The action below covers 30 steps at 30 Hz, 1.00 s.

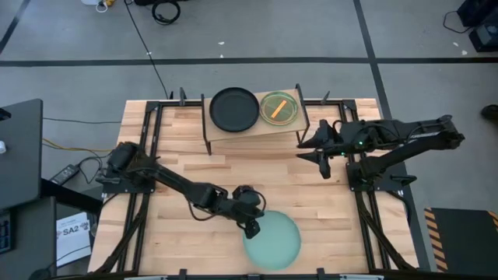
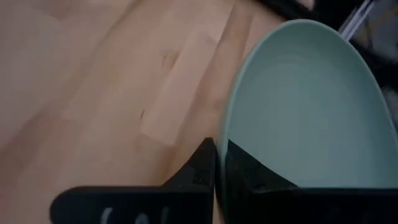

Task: Place and stack plates onto a shelf
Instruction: Stack the blue plate on top of the black plate on the shelf

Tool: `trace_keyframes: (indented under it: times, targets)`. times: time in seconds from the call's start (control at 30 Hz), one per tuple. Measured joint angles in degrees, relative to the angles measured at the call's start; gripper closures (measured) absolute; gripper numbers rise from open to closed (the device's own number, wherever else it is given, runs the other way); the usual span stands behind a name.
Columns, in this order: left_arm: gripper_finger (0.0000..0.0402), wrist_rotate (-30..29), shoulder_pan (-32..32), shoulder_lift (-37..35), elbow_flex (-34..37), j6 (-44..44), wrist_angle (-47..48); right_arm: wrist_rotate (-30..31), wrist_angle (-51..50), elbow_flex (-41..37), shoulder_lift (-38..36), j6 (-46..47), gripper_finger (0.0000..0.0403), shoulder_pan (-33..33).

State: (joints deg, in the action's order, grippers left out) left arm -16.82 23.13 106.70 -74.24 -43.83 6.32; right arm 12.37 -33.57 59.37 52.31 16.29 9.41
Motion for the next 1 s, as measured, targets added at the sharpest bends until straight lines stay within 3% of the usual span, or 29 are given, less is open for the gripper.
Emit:
trace_keyframes:
  times: [0.5, 1.0]
  targets:
    - [0.0385, -0.4, -9.6, -17.2, 0.0, 7.5, 7.3, 3.2, -0.8, 0.0, -3.3, 0.0, 0.0247, 6.9]
    - [0.0385, -0.5, -27.7, -27.7, -0.1, 9.1, 9.0, 5.8, -0.8, 0.0, -3.2, 0.0, 0.0247, 9.7]
